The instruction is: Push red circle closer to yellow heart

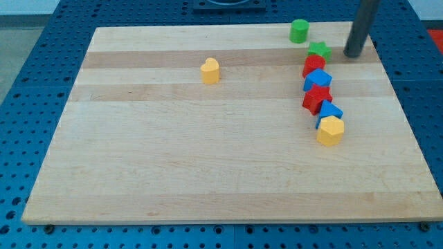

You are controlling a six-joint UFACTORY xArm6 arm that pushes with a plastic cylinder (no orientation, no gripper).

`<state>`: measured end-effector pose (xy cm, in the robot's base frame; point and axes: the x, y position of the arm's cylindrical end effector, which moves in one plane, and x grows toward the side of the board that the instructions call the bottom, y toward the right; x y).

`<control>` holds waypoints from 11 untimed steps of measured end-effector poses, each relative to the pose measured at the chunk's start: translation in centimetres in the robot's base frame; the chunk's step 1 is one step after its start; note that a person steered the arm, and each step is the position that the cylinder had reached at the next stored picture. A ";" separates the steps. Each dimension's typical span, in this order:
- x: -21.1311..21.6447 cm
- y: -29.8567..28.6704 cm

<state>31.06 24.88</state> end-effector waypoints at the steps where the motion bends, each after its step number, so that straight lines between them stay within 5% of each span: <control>1: 2.4 -1.3; 5: 2.4 -17.6; 8: 4.3 -13.2; 11: 4.4 -19.9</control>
